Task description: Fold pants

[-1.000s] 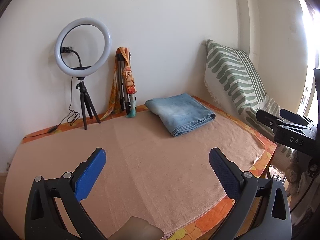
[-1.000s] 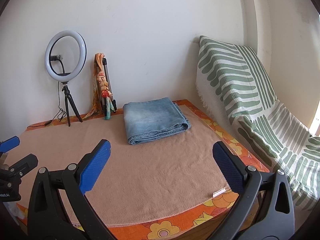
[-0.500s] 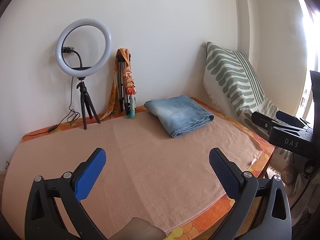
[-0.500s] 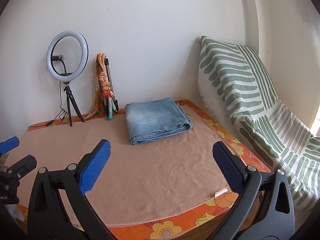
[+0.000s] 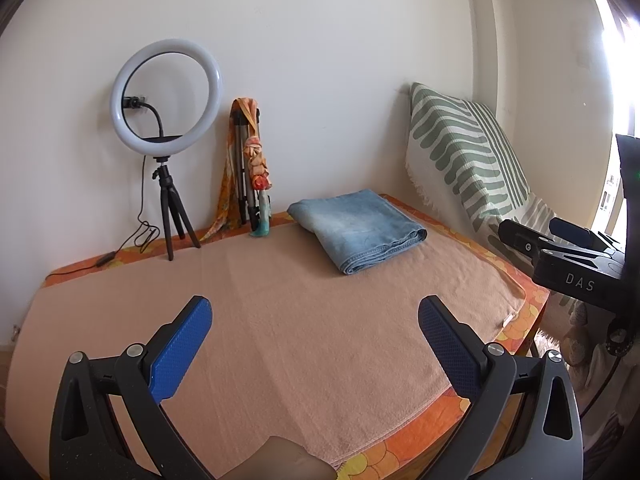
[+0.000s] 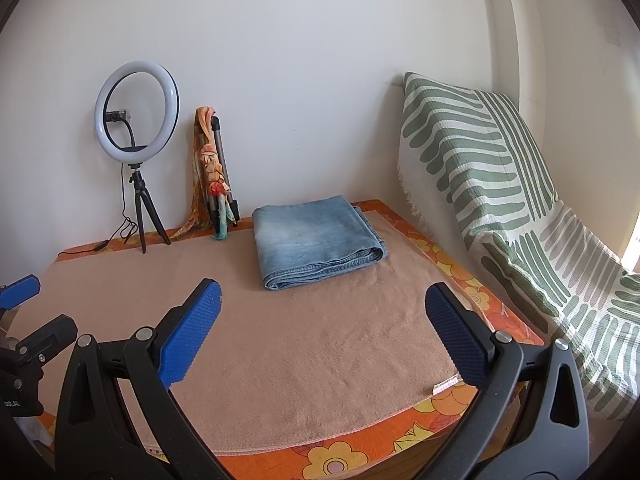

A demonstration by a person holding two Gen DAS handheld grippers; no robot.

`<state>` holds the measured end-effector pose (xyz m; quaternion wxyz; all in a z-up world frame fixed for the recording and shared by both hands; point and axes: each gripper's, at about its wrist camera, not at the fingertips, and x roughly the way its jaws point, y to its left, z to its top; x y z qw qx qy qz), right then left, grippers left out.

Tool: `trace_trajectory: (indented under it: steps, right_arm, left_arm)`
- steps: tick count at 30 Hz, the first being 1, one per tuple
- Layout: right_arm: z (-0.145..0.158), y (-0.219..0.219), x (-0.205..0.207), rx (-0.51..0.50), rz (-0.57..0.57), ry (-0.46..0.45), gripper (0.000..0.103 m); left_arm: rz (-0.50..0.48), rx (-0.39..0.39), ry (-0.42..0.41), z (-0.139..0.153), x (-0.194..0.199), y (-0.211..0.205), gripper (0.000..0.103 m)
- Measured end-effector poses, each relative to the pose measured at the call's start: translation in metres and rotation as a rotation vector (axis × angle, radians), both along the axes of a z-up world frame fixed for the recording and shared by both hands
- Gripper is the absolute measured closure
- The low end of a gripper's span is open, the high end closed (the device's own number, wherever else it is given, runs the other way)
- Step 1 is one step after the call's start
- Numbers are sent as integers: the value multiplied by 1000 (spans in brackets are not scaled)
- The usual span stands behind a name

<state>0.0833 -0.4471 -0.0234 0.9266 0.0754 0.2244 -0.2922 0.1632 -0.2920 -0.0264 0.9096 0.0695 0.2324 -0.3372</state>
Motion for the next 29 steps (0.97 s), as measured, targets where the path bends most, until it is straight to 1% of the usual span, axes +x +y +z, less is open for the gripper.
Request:
trace_trajectory:
  steps: [29]
  right_arm:
    - [-7, 7, 7, 10, 13, 5, 0]
  left_arm:
    - [23, 2, 26, -2, 4, 3, 1]
